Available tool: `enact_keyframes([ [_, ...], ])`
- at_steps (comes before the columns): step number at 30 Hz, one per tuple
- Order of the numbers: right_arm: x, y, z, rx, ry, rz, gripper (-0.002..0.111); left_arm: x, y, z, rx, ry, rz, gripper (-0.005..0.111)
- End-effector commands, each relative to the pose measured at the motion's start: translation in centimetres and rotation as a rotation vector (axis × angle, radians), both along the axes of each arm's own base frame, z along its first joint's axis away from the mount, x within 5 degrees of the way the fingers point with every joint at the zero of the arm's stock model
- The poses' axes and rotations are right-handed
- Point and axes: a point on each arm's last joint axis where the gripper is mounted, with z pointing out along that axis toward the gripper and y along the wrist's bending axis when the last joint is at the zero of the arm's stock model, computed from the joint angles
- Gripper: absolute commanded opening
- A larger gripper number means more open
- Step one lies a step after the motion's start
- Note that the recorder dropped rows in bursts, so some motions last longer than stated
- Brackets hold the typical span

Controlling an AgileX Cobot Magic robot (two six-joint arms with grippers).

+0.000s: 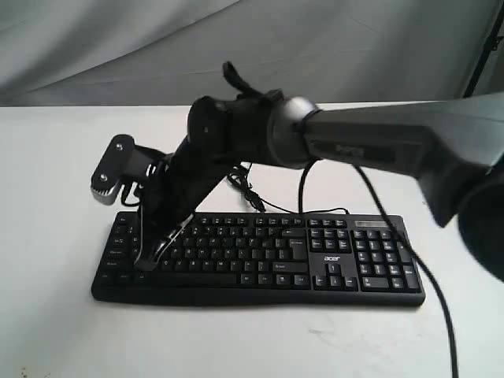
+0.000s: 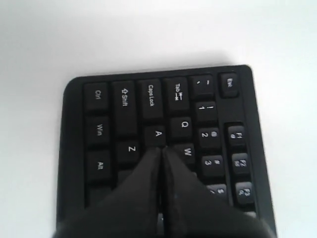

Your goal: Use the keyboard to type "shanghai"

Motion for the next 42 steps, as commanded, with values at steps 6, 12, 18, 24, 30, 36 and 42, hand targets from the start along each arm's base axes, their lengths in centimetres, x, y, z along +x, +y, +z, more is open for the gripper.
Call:
enact_keyframes([
  [6, 0.5, -6.3, 1.1, 0.02, 0.026, -0.13, 0.0, 0.0, 0.0, 0.0, -0.002, -0.007, -0.006, 0.0],
  [12, 0.1, -7.1, -0.5, 0.008, 0.038, -0.141, 0.0, 0.0, 0.0, 0.0, -0.002, -0.007, -0.006, 0.0],
  [18, 0.0, -6.8, -1.3, 0.006, 0.039, -0.133, 0.0, 0.0, 0.0, 0.0, -0.002, -0.007, -0.006, 0.0],
  [24, 0.0, -6.4, -2.9, 0.019, 0.069, -0.12, 0.0, 0.0, 0.0, 0.0, -0.002, -0.007, -0.006, 0.0],
  [30, 0.1, -6.4, -3.2, 0.021, 0.063, -0.125, 0.0, 0.0, 0.0, 0.0, -0.002, -0.007, -0.006, 0.0],
  [36, 0.3, -6.4, -3.2, 0.026, 0.037, -0.131, 0.0, 0.0, 0.0, 0.0, -0.002, -0.007, -0.006, 0.0],
  [42, 0.5, -6.3, -3.6, 0.021, 0.028, -0.135, 0.0, 0.0, 0.0, 0.0, -0.002, -0.007, -0.006, 0.0],
])
